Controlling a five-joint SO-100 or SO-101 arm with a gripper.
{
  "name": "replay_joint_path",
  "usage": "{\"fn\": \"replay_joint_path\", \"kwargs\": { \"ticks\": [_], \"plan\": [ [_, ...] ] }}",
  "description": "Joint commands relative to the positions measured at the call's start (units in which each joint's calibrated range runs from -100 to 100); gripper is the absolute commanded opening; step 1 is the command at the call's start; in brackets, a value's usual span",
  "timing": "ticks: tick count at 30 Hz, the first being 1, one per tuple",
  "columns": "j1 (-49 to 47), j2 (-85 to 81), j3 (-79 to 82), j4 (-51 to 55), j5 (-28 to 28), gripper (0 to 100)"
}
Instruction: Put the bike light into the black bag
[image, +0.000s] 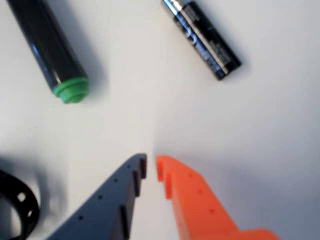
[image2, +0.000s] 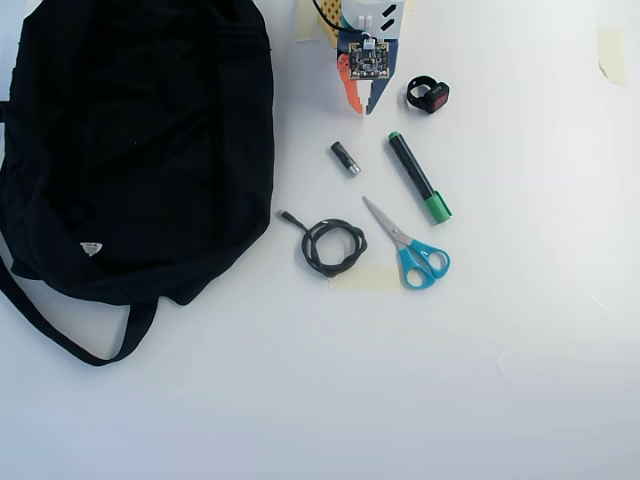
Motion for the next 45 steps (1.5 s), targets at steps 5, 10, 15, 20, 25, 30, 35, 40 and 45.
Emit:
{"fn": "replay_joint_path", "kwargs": {
  "ticks": [5, 10, 15, 20, 25, 30, 35, 40, 45],
  "plan": [
    [0.0, -0.7, 1.5, 1.8, 0.2, 2],
    [0.0, -0.7, 1.5, 1.8, 0.2, 2],
    [0.0, -0.7, 1.5, 1.8, 0.2, 2],
    [-0.6, -0.7, 1.5, 1.8, 0.2, 2],
    [-0.4, -0.7, 1.5, 1.8, -0.1, 2],
    [-0.4, -0.7, 1.4, 0.6, -0.1, 2],
    [-0.4, -0.5, 1.4, -14.5, 0.2, 2],
    [-0.6, 0.1, 1.2, -27.0, 0.0, 2],
    [-0.7, 0.2, 1.1, -41.2, -0.1, 2]
  ]
}}
